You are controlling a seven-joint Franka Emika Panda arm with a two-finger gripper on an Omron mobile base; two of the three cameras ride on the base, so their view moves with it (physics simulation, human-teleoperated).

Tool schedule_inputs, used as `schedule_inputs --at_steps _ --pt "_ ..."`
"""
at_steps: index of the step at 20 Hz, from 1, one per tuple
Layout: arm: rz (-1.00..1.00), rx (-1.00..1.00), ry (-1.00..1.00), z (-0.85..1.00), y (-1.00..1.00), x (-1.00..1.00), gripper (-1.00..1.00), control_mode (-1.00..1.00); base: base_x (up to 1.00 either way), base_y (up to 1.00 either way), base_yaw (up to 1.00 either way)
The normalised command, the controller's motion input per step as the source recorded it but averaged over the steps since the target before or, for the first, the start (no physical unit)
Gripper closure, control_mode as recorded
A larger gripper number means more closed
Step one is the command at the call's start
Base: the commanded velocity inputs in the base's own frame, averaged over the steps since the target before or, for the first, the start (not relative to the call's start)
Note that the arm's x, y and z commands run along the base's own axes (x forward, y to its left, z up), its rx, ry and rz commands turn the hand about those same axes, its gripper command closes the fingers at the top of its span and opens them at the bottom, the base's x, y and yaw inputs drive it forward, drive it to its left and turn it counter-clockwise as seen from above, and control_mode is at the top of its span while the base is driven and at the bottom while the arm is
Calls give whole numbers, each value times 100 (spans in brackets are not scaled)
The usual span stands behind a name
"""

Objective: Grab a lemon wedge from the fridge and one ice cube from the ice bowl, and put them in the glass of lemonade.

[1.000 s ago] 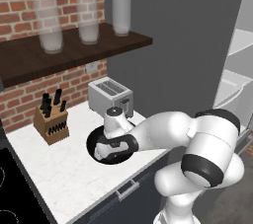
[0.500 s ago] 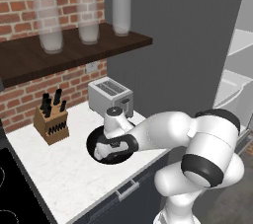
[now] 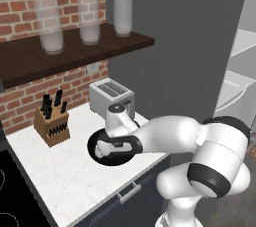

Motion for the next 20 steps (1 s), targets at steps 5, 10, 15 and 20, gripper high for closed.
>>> schedule_inputs --at_steps 5,10,15,20 --pt "2 8 -7 59 0 0 100 -100 0 0 0" --pt "0 5 -1 40 0 0 100 -100 0 0 0" --pt "0 4 -4 18 0 -12 100 -100 0 0 0" --pt "0 4 -10 6 -2 -39 100 -100 0 0 0"
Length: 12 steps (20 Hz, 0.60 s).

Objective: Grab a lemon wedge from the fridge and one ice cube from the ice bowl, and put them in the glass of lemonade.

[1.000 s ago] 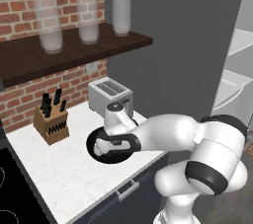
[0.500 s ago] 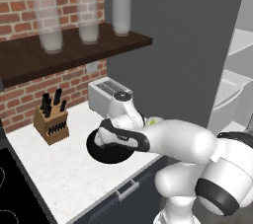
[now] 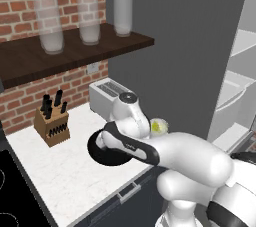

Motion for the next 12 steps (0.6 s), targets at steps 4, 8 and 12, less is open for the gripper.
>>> schedule_inputs --at_steps 4,8,12 --pt "0 3 -7 11 -1 -25 100 -100 0 0 0" --pt "0 2 -4 16 -7 -11 100 -100 0 0 0" --pt "-8 8 0 19 -24 7 100 -100 0 0 0"
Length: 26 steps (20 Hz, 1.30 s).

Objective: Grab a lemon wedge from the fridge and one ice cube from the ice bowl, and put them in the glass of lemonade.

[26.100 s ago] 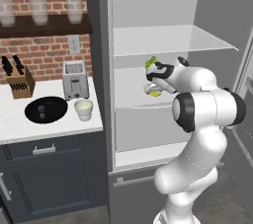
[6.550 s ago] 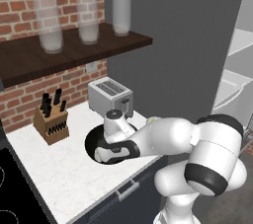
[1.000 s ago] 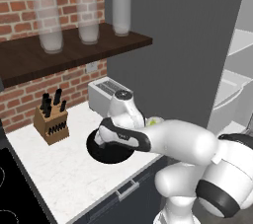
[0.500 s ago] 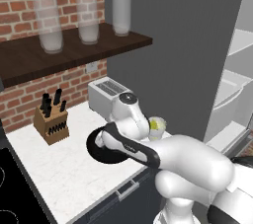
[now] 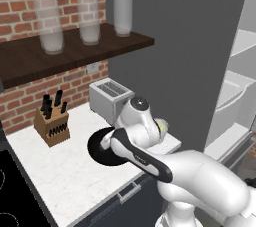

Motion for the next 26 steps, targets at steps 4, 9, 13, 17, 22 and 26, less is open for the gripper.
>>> schedule_inputs --at_steps 4,9,13,17,22,26 --pt "-15 13 -5 48 -39 10 100 -100 0 0 0" --pt "-22 3 -3 58 -65 0 100 -100 0 0 0" --pt "-30 -3 -6 34 -69 0 100 -100 0 0 0" --pt "-36 -11 -5 12 -64 13 100 -100 0 0 0" --pt "-29 -3 1 0 -35 40 100 -100 0 0 0" --pt "-11 1 16 0 -37 55 100 -100 0 0 0"
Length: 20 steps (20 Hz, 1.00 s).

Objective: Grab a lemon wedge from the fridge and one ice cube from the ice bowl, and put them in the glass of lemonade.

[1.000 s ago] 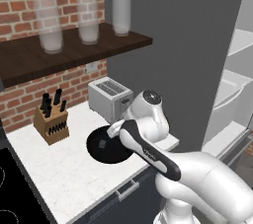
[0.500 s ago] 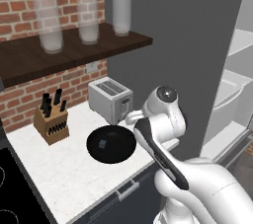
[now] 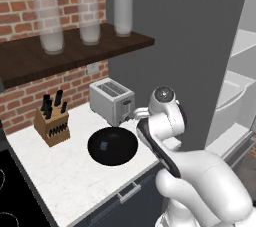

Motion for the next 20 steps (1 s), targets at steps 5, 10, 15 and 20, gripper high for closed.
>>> schedule_inputs --at_steps 5,10,15,20 --pt "-1 7 20 -7 -54 28 100 -100 0 0 0" --pt "-1 3 7 0 -22 0 100 -100 0 0 0" --pt "-5 1 1 -3 -3 -7 100 -100 0 0 0" --pt "-7 0 -1 -12 0 -29 100 -100 0 0 0"
